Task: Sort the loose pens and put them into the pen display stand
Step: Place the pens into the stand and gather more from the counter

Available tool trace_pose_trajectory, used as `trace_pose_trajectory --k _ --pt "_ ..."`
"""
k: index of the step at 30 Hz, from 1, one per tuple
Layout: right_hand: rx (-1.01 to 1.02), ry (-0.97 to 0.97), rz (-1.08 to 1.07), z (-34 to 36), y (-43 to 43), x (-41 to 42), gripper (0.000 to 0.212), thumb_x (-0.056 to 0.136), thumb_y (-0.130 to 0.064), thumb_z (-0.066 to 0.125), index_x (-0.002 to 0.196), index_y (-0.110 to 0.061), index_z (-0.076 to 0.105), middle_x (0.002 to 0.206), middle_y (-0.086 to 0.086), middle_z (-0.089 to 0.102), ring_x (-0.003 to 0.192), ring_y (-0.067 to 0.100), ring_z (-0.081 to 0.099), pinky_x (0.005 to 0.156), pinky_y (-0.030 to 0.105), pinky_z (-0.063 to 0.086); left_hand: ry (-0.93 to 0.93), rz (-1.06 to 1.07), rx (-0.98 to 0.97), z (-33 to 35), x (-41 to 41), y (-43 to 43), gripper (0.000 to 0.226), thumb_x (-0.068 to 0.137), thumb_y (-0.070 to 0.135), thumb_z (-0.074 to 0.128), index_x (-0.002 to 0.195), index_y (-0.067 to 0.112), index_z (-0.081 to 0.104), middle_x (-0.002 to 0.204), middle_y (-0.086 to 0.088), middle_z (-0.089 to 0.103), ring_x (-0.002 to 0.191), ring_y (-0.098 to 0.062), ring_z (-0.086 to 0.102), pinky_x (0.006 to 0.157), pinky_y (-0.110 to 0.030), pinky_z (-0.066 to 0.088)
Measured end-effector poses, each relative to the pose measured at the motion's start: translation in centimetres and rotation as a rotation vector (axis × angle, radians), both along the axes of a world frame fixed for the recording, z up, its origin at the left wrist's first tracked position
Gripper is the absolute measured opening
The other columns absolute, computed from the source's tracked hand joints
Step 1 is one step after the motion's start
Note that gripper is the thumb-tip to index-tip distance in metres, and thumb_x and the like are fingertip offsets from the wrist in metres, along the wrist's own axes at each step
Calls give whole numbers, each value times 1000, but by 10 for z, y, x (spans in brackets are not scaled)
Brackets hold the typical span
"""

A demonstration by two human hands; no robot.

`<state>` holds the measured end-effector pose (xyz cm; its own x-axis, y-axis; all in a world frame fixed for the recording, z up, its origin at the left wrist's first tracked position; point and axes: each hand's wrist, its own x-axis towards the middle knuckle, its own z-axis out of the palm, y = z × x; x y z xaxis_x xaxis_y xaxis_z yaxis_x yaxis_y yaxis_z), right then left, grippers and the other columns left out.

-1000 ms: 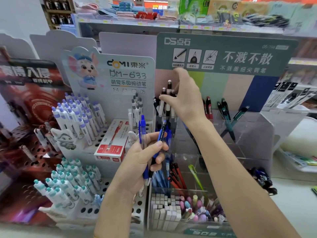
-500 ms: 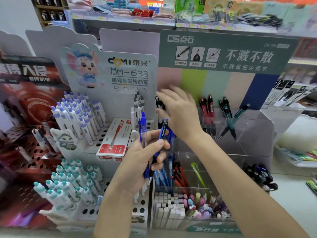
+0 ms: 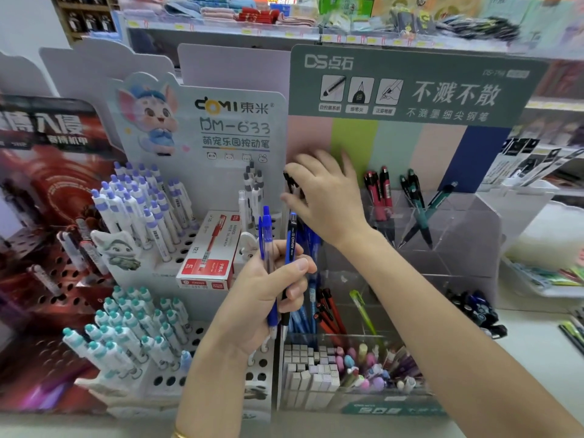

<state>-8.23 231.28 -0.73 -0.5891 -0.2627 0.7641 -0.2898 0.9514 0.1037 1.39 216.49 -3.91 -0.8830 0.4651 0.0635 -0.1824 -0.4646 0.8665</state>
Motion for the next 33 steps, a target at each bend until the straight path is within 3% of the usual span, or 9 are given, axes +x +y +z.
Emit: trace_pose_trajectory --k 5,9,12,14,17,20,23,30,33 --pt "-392 119 191 21 19 40 27 89 -3 55 113 -7 67 109 6 69 106 23 62 98 37 46 14 -9 -4 -8 3 5 13 87 8 57 100 5 54 80 -9 60 53 -10 48 44 -19 40" --pt "-828 -383 352 22 27 91 18 96 -10 53 106 -12 67 92 -2 69 73 10 65 69 26 54 46 -36 -26 -13 8 18 21 88 15 54 106 5 58 77 -6 59 54 -11 47 46 -20 39" --pt "-1024 -778 386 12 33 110 18 95 -19 55 102 -10 69 74 -4 67 58 6 60 53 22 49 46 -64 -75 -15 14 30 21 93 20 55 108 6 58 70 -4 56 48 -8 42 43 -18 35" --pt "-1104 -897 416 1 36 117 12 91 -18 61 93 -10 71 67 -4 65 60 5 59 55 18 48 16 -97 -133 -16 19 36 26 88 24 53 105 5 55 65 -3 54 43 -6 35 39 -16 29" --pt "-1183 -977 466 -15 42 119 9 87 -13 67 79 -14 71 70 8 62 63 17 55 62 27 49 1 -151 -238 -17 24 43 26 85 30 53 98 8 55 61 -2 50 42 -6 28 39 -17 22" --pt "-1213 -1052 500 -21 47 121 4 86 -9 67 83 -8 69 71 8 63 61 18 53 59 26 47 -18 -191 -320 -17 29 49 30 82 35 56 97 10 54 58 -1 47 42 -8 24 43 -23 15" --pt "-1209 -1046 547 -21 47 120 9 88 -6 64 88 4 65 69 8 67 60 17 58 55 21 46 -32 -187 -334 -17 32 52 30 82 34 56 100 10 52 58 -1 47 43 -8 23 44 -24 14" --pt "-1393 -696 458 -12 63 100 16 96 -16 54 97 0 56 70 4 57 46 10 44 40 18 35 -122 -9 -324 -26 34 44 14 97 13 49 109 6 49 62 0 54 42 -5 32 37 -15 26" --pt "-1379 -594 404 -11 65 98 13 96 -16 54 96 -4 57 72 7 52 51 8 41 46 19 36 -134 123 -387 -28 33 40 19 98 12 48 116 10 52 64 0 58 42 -6 36 37 -17 27"
